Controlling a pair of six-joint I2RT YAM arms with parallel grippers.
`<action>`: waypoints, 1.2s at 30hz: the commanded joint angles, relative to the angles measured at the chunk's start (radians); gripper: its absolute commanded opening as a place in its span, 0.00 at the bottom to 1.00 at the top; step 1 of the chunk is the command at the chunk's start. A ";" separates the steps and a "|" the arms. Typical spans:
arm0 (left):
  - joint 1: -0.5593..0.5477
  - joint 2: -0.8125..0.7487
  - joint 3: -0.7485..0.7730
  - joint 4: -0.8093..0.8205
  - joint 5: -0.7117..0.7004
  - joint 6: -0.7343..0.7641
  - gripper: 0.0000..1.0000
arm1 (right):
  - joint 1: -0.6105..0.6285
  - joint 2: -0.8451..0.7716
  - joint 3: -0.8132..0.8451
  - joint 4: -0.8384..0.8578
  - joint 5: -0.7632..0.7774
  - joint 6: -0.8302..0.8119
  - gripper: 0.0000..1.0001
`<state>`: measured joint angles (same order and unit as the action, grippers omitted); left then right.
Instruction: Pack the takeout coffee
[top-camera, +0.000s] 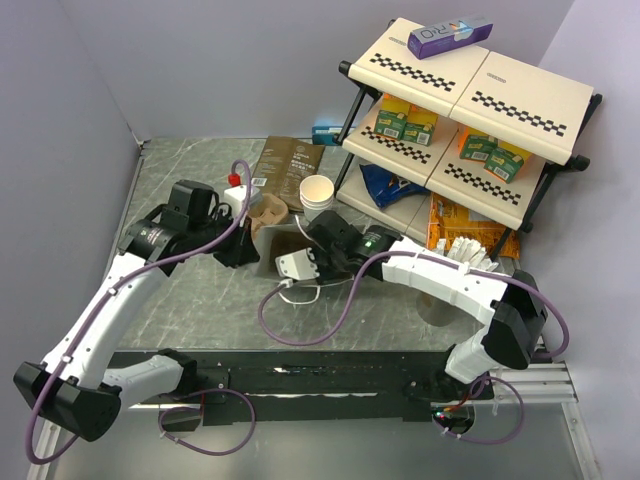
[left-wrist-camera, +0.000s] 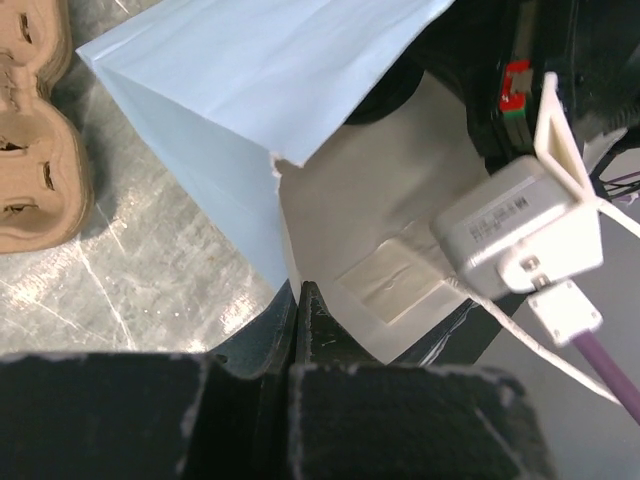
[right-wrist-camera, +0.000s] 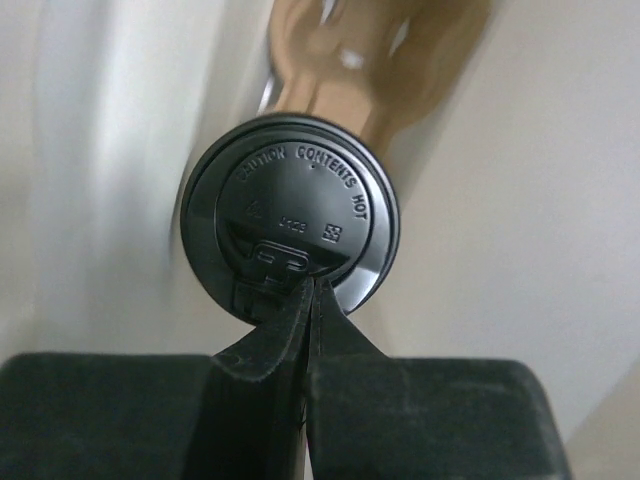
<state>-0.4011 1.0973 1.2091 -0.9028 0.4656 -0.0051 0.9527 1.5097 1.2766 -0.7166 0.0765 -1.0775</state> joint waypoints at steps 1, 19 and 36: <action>0.008 0.009 0.049 0.010 -0.024 0.024 0.01 | -0.031 0.021 0.015 -0.129 0.031 -0.059 0.00; 0.010 0.032 0.081 0.008 -0.010 0.024 0.01 | -0.043 0.090 0.070 -0.130 0.069 -0.001 0.00; 0.041 0.076 0.158 -0.021 0.175 -0.065 0.01 | -0.040 -0.074 0.276 -0.239 -0.033 0.159 0.00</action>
<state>-0.3775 1.1522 1.3041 -0.9272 0.5396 -0.0227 0.9165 1.4990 1.4975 -0.9295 0.0734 -0.9707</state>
